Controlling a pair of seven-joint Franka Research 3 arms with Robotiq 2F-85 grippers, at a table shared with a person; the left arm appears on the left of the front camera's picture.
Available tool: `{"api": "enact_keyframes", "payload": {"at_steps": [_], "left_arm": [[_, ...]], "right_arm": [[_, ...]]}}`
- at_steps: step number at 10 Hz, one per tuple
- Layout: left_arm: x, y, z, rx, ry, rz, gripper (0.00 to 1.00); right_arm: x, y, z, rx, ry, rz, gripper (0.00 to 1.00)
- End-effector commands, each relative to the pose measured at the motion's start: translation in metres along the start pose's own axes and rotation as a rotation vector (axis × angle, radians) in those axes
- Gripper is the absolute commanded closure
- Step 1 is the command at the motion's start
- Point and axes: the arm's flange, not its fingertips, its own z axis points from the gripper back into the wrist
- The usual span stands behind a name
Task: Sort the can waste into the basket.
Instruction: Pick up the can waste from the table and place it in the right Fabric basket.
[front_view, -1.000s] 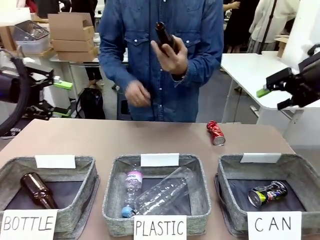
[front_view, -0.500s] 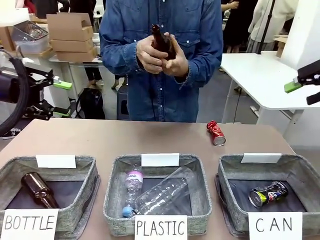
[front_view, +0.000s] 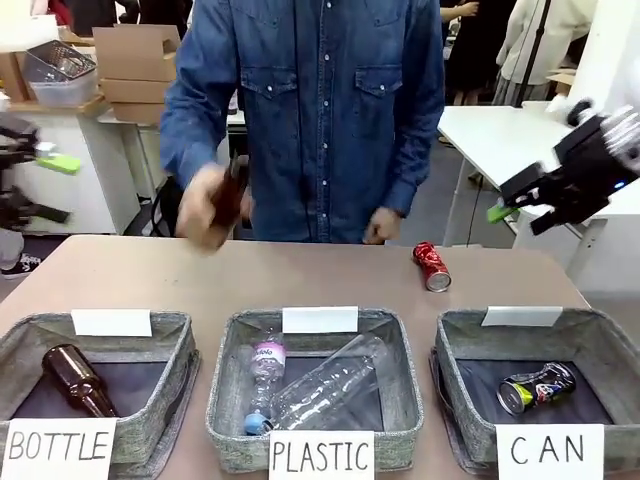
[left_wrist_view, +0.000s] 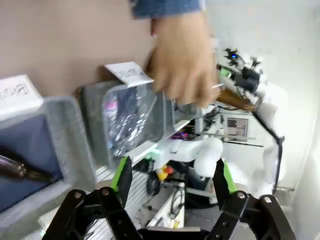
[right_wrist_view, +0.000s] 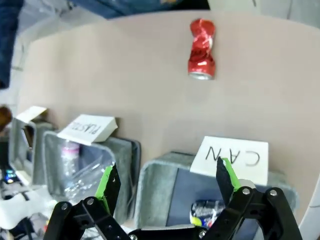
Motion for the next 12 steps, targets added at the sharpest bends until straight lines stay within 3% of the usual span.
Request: {"api": "enact_keyframes", "payload": {"at_steps": [1, 2, 3, 4, 5, 6, 7, 8, 10, 12], "left_arm": [[-0.057, -0.018, 0.075, 0.087, -0.031, 0.004, 0.15], [-0.097, -0.034, 0.111, 0.07, -0.072, -0.025, 0.15], [-0.125, -0.051, 0.129, 0.02, -0.173, -0.095, 0.15], [-0.145, -0.07, 0.131, -0.195, -0.14, -0.309, 0.15], [-0.107, -0.034, 0.116, 0.061, -0.105, -0.051, 0.15], [-0.107, -0.034, 0.116, 0.061, -0.105, -0.051, 0.15], [-0.107, -0.034, 0.116, 0.061, -0.105, -0.051, 0.15], [-0.107, -0.034, 0.116, 0.061, -0.105, -0.051, 0.15], [-0.107, -0.034, 0.116, 0.061, -0.105, -0.051, 0.15], [-0.1, -0.029, 0.111, 0.051, -0.102, -0.031, 0.15]], "right_arm": [[0.036, -0.001, -0.033, -0.044, 0.035, 0.069, 0.0], [0.051, -0.002, -0.062, -0.099, 0.043, 0.094, 0.0], [0.064, -0.008, -0.088, -0.139, 0.035, 0.116, 0.0], [0.077, -0.016, -0.115, -0.177, 0.022, 0.131, 0.0], [0.086, -0.021, -0.138, -0.17, 0.038, 0.183, 0.0], [0.092, -0.025, -0.16, -0.139, 0.121, 0.147, 0.0], [0.078, -0.011, -0.134, -0.172, 0.209, 0.018, 0.0], [0.076, -0.023, -0.148, -0.156, 0.082, 0.125, 0.0], [0.078, -0.025, -0.16, -0.159, 0.137, 0.092, 0.0], [0.099, -0.028, -0.205, -0.142, 0.147, 0.171, 0.0]]}}
